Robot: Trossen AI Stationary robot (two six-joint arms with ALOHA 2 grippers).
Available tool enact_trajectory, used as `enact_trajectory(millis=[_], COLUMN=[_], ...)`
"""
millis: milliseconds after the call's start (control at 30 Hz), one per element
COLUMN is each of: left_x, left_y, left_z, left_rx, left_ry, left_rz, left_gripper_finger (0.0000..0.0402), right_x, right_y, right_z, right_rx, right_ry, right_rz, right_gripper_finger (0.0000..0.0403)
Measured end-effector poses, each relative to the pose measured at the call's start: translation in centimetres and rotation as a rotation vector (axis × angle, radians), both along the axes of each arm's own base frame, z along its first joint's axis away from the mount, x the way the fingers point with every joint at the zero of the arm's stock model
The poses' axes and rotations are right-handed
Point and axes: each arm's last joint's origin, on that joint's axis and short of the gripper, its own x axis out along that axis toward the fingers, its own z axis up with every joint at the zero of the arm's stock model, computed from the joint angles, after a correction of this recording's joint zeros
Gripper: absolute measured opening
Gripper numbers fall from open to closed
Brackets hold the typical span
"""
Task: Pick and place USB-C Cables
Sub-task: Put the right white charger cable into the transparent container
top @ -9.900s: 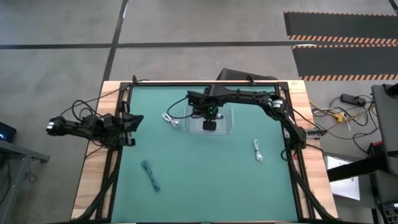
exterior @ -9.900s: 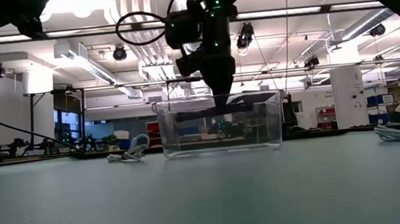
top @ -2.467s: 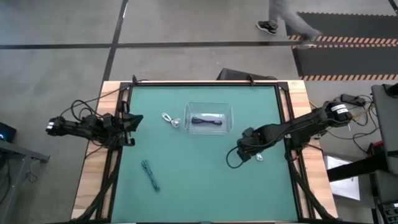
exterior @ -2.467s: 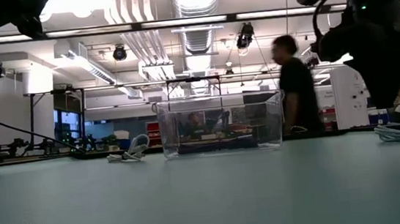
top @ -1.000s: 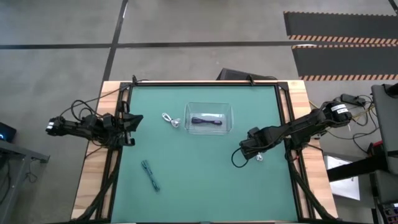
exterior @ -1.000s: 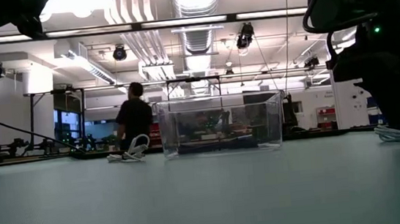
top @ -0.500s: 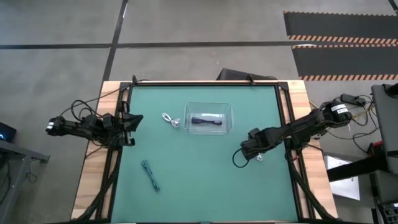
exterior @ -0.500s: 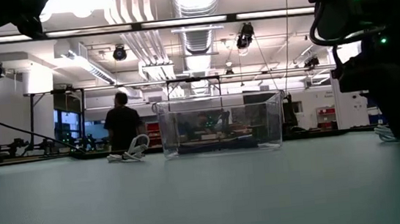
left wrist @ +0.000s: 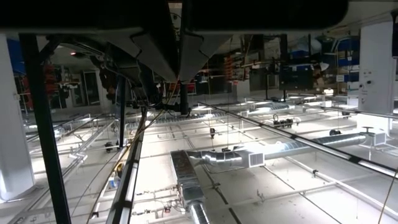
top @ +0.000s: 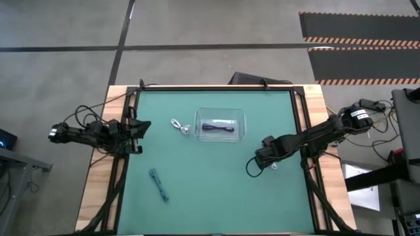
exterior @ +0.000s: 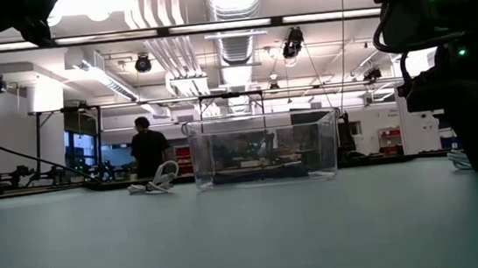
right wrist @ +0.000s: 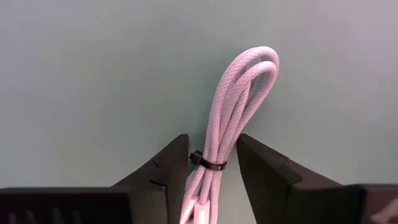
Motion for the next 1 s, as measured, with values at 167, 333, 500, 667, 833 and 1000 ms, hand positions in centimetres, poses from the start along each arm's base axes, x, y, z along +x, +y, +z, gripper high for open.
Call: enact_trajectory(millis=[167, 333, 500, 667, 833, 1000], left_x=[0.0, 0.0, 0.0, -0.1, -0.3, -0.4], left_y=[0.0, 0.0, 0.0, 0.0, 0.1, 0.1], left_z=[0.0, 0.0, 0.1, 0.2, 0.6, 0.9], left_rx=[0.000, 0.000, -0.002, -0.003, -0.011, -0.017], left_ry=[0.000, 0.000, -0.009, -0.021, -0.072, -0.108], left_rz=[0.000, 0.000, 0.000, 0.001, -0.002, -0.006], left_gripper_finger=[0.0000, 0.0000, 0.0000, 0.0000, 0.0000, 0.0000], right_x=[0.1, 0.1, 0.1, 0.0, 0.0, 0.6], right_y=[0.0, 0.0, -0.1, -0.1, -0.1, 0.2], right_z=[0.0, 0.0, 0.0, 0.1, 0.6, 1.9], right_rx=[0.000, -0.021, -0.035, -0.042, -0.072, -0.052], right_ry=[-0.004, -0.009, -0.009, -0.017, -0.031, -0.085], right_rz=[0.002, 0.006, 0.045, 0.080, 0.148, 0.235], right_gripper_finger=[0.0094, 0.0055, 0.0043, 0.0045, 0.0045, 0.0044])
